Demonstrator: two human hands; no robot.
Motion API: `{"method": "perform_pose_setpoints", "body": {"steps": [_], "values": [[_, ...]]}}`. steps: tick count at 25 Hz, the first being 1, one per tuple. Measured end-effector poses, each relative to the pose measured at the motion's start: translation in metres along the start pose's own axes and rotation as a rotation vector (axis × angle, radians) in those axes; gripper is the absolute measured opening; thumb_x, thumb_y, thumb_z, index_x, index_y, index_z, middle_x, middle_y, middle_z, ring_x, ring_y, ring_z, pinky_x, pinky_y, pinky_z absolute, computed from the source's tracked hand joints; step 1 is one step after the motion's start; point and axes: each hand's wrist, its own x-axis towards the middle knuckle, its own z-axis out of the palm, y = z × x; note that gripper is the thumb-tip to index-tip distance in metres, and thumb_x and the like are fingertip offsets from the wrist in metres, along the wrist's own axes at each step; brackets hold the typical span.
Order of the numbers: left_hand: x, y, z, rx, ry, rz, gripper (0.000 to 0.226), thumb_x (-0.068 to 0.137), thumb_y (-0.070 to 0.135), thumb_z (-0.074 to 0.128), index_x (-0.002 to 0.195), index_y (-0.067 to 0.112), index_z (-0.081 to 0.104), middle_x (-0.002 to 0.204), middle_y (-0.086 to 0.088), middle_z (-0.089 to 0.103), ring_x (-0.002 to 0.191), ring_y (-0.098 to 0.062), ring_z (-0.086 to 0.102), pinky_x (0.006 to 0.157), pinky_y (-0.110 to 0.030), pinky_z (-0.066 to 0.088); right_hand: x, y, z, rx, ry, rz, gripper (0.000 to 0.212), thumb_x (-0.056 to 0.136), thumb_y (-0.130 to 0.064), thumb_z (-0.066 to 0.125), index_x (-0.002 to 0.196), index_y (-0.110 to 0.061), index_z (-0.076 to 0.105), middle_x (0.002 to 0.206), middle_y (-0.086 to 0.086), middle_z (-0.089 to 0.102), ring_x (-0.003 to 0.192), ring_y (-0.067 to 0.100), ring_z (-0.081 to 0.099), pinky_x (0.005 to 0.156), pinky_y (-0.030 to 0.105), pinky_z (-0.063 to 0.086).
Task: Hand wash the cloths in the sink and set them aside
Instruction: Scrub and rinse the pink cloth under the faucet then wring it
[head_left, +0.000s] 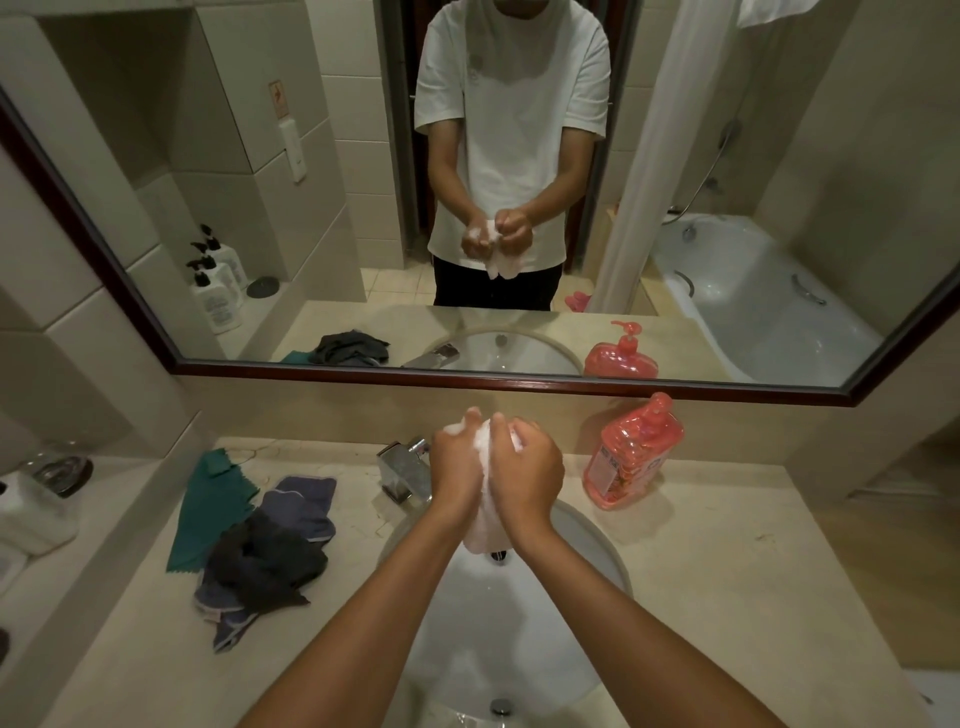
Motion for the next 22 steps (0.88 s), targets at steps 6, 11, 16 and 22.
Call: {"method": "perform_pose_setpoints", "body": {"steps": [6, 11, 16, 22], "values": [[-0.011, -0.001, 0.0, 0.184, -0.039, 0.141, 0.046, 0.1, 0.036, 0.047, 0.057, 0.018, 0.044, 0.051, 0.006, 0.047, 0.055, -0.017, 0.045, 0.048, -0.027, 0.035, 0.031, 0.001, 0.001, 0.016, -0.058, 0.361, 0.034, 0.083, -0.021, 0.058, 0.051, -0.014, 0.048, 0.051, -0.003, 0.047, 0.055, 0.024, 0.044, 0.055, 0.03, 0.033], [-0.017, -0.009, -0.007, 0.236, -0.066, 0.314, 0.058, 0.103, 0.035, 0.053, 0.049, 0.019, 0.039, 0.046, 0.002, 0.043, 0.046, -0.014, 0.042, 0.05, -0.03, 0.032, 0.038, 0.014, -0.004, 0.303, -0.288, 0.615, 0.025, 0.086, -0.01, 0.06, 0.062, -0.008, 0.055, 0.049, 0.002, 0.054, 0.048, 0.019, 0.055, 0.049, 0.024, 0.041], [-0.016, -0.001, -0.006, 0.076, 0.014, 0.322, 0.054, 0.105, 0.034, 0.05, 0.053, 0.021, 0.043, 0.048, 0.005, 0.045, 0.047, -0.012, 0.041, 0.051, -0.029, 0.033, 0.019, 0.01, -0.012, 0.378, -0.313, 0.159, 0.031, 0.098, -0.028, 0.053, 0.075, -0.026, 0.072, 0.08, 0.002, 0.074, 0.081, 0.021, 0.07, 0.075, 0.036, 0.052], [0.004, 0.004, -0.009, 0.171, 0.058, 0.267, 0.043, 0.105, 0.037, 0.046, 0.071, 0.013, 0.055, 0.061, 0.0, 0.057, 0.059, -0.018, 0.054, 0.062, -0.037, 0.044, 0.01, 0.01, -0.015, 0.262, -0.484, 0.091, 0.026, 0.101, -0.036, 0.054, 0.081, -0.023, 0.063, 0.074, -0.007, 0.065, 0.073, 0.013, 0.062, 0.073, 0.035, 0.048]]}}
